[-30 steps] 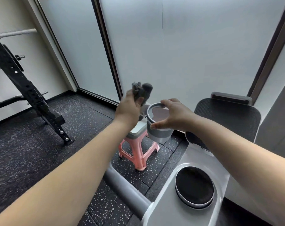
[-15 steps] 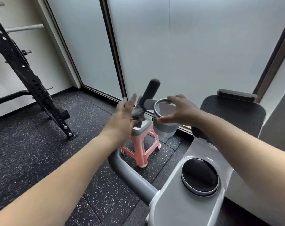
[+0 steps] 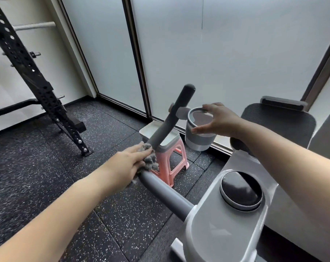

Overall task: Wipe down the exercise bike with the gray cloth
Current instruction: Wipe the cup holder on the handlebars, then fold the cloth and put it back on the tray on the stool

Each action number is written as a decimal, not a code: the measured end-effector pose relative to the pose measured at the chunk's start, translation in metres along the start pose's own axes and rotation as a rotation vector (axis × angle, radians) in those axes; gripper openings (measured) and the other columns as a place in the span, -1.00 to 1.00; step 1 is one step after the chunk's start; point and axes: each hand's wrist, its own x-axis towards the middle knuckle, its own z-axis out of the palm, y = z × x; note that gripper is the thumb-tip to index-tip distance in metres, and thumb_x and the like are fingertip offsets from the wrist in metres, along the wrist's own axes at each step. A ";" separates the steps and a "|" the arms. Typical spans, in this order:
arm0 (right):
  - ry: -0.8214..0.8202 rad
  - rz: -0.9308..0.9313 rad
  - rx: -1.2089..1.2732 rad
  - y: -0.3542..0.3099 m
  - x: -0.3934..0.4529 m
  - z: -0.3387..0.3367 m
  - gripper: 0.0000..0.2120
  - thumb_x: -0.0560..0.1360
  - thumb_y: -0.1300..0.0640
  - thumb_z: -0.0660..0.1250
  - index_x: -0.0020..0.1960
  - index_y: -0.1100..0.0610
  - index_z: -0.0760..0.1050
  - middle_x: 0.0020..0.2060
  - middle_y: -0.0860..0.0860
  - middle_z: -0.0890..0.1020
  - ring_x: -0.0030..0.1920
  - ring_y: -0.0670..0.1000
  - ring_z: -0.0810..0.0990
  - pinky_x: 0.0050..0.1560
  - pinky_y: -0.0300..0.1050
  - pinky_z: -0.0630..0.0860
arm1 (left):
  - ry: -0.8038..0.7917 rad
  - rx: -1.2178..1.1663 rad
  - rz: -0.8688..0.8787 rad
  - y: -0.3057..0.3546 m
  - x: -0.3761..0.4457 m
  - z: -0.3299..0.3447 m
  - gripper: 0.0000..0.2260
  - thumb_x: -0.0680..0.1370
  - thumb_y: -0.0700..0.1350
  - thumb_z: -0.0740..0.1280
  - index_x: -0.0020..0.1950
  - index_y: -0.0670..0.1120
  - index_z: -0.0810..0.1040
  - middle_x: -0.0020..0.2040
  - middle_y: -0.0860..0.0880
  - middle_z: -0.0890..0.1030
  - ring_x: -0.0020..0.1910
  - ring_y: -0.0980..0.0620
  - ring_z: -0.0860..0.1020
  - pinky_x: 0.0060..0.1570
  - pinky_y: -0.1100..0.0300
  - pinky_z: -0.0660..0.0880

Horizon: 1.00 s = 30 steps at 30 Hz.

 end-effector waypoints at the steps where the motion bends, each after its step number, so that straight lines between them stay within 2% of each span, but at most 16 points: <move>1: 0.010 0.003 -0.002 0.000 0.000 0.000 -0.13 0.21 -0.21 0.51 0.41 0.08 0.30 0.35 0.05 0.34 0.34 0.05 0.37 0.25 -0.14 0.27 | -0.024 0.019 -0.011 0.002 -0.007 -0.003 -0.57 0.60 -0.18 0.19 0.44 0.13 0.31 0.54 0.05 0.14 0.45 0.01 0.28 0.43 0.26 0.15; 3: 0.027 0.007 0.004 -0.001 -0.001 0.002 -0.13 0.21 -0.21 0.52 0.40 0.08 0.31 0.36 0.05 0.33 0.35 0.05 0.36 0.25 -0.15 0.25 | -0.092 0.067 -0.037 0.011 -0.019 -0.007 -0.59 0.61 -0.15 0.17 0.45 0.12 0.31 0.55 0.08 0.09 0.39 -0.10 0.37 0.37 0.10 0.31; 6: 0.038 0.012 0.006 -0.005 -0.007 0.003 -0.10 0.21 -0.19 0.52 0.44 0.07 0.28 0.42 0.06 0.28 0.42 0.03 0.29 0.37 -0.15 0.18 | -0.096 0.072 0.036 0.024 -0.030 -0.007 -0.65 0.61 -0.14 0.17 0.39 0.08 0.41 0.52 0.08 0.20 0.40 -0.01 0.35 0.40 0.15 0.26; 9: 0.286 -0.055 0.073 -0.019 -0.024 0.002 -0.32 0.32 -0.07 0.49 0.37 0.06 0.39 0.40 0.06 0.31 0.40 0.01 0.32 0.38 -0.22 0.16 | 0.128 -0.096 0.120 0.034 -0.034 -0.009 -0.64 0.59 -0.19 0.21 0.37 0.05 0.44 0.44 0.07 0.36 0.40 0.13 0.31 0.44 0.25 0.15; 11: 0.487 -0.093 0.173 -0.037 -0.044 -0.001 -0.58 0.41 0.02 0.42 0.24 0.06 0.51 0.25 0.05 0.47 0.27 0.00 0.47 0.27 -0.27 0.29 | 0.324 -0.214 0.140 0.042 -0.035 -0.014 -0.61 0.57 -0.23 0.24 0.38 0.02 0.43 0.39 0.05 0.41 0.33 0.18 0.35 0.39 0.37 0.15; 12: 0.489 -0.088 0.249 -0.048 -0.054 -0.002 -0.68 0.44 0.02 0.39 0.17 0.07 0.55 0.16 0.04 0.55 0.18 0.00 0.55 0.21 -0.24 0.40 | 0.388 -0.259 0.153 0.046 -0.035 -0.016 -0.61 0.57 -0.23 0.24 0.38 0.01 0.42 0.38 0.06 0.43 0.29 0.21 0.36 0.33 0.45 0.15; 13: 0.414 -0.067 0.330 -0.059 -0.064 -0.002 -0.72 0.46 -0.01 0.36 0.11 0.08 0.58 0.08 0.05 0.62 0.09 0.03 0.60 0.17 -0.14 0.50 | 0.425 -0.289 0.172 0.051 -0.036 -0.018 -0.60 0.57 -0.23 0.25 0.40 0.00 0.40 0.36 0.08 0.44 0.24 0.23 0.36 0.26 0.53 0.15; 15: 0.156 -0.020 0.397 -0.077 -0.087 0.003 -0.62 0.47 -0.16 0.29 0.04 0.13 0.62 -0.02 0.18 0.68 0.04 0.16 0.63 0.18 0.14 0.52 | 0.439 -0.329 0.232 0.063 -0.039 -0.020 -0.56 0.56 -0.22 0.26 0.43 -0.01 0.35 0.32 0.10 0.44 0.20 0.25 0.35 0.17 0.62 0.13; 17: -0.036 -0.008 0.399 -0.088 -0.112 0.011 -0.49 0.44 -0.25 0.26 0.01 0.20 0.61 -0.04 0.24 0.66 0.00 0.16 0.64 0.21 0.18 0.48 | 0.447 -0.352 0.311 0.075 -0.042 -0.016 -0.52 0.55 -0.22 0.29 0.46 -0.04 0.30 0.36 0.03 0.42 0.23 0.24 0.33 0.20 0.60 0.13; 18: -0.065 -0.018 0.436 -0.089 -0.124 0.014 -0.52 0.43 -0.23 0.30 -0.04 0.21 0.61 -0.10 0.23 0.67 -0.07 0.11 0.63 0.17 0.15 0.49 | 0.440 -0.360 0.344 0.080 -0.044 -0.014 -0.49 0.54 -0.21 0.30 0.47 -0.05 0.28 0.38 0.01 0.40 0.26 0.23 0.32 0.23 0.60 0.11; 20: -0.014 -0.015 0.588 -0.089 -0.144 0.017 -0.72 0.44 -0.03 0.39 -0.12 0.21 0.61 -0.20 0.21 0.64 -0.15 0.07 0.58 0.09 0.13 0.53 | 0.382 -0.392 0.379 0.083 -0.048 -0.008 -0.44 0.53 -0.12 0.33 0.49 -0.01 0.23 0.41 0.00 0.36 0.35 0.16 0.32 0.30 0.52 0.13; 22: 0.073 -0.004 0.696 -0.087 -0.164 0.012 -0.88 0.47 0.16 0.37 -0.07 0.23 0.59 -0.19 0.16 0.64 -0.14 0.08 0.60 0.08 0.10 0.58 | 0.250 -0.547 0.350 0.085 -0.056 -0.004 -0.38 0.48 0.14 0.33 0.49 0.14 0.18 0.43 0.00 0.36 0.36 0.05 0.38 0.38 0.17 0.28; 24: 0.120 -0.046 0.716 -0.084 -0.182 0.004 -0.92 0.50 0.23 0.32 -0.06 0.20 0.59 -0.21 0.06 0.66 -0.18 0.00 0.63 -0.06 -0.05 0.60 | 0.144 -0.841 0.282 0.091 -0.069 -0.008 -0.31 0.40 0.31 0.31 0.47 0.21 0.16 0.45 -0.03 0.34 0.32 -0.02 0.46 0.27 -0.08 0.44; 26: 0.126 -0.099 0.750 -0.085 -0.202 -0.005 -0.88 0.52 0.26 0.28 -0.12 0.11 0.56 -0.30 -0.07 0.66 -0.28 -0.13 0.63 -0.24 -0.25 0.56 | 0.072 -1.025 0.268 0.099 -0.080 -0.013 -0.34 0.45 0.15 0.35 0.48 0.12 0.16 0.43 -0.09 0.34 0.28 -0.05 0.49 0.18 -0.08 0.52; 28: 0.124 -0.130 0.784 -0.086 -0.222 -0.013 -0.86 0.53 0.29 0.25 -0.11 0.11 0.52 -0.29 -0.07 0.63 -0.33 -0.20 0.61 -0.32 -0.33 0.51 | 0.027 -1.023 0.281 0.107 -0.090 -0.017 -0.39 0.45 -0.04 0.40 0.45 0.07 0.23 0.28 -0.16 0.50 0.19 -0.08 0.56 0.12 -0.01 0.56; 30: 0.150 -0.159 0.791 -0.086 -0.243 -0.021 -0.86 0.53 0.33 0.24 -0.11 0.12 0.50 -0.28 -0.04 0.60 -0.35 -0.22 0.59 -0.33 -0.36 0.49 | -0.004 -0.953 0.261 0.118 -0.106 -0.023 -0.46 0.40 -0.08 0.42 0.35 0.03 0.37 0.08 -0.20 0.60 0.06 -0.10 0.62 0.04 0.08 0.59</move>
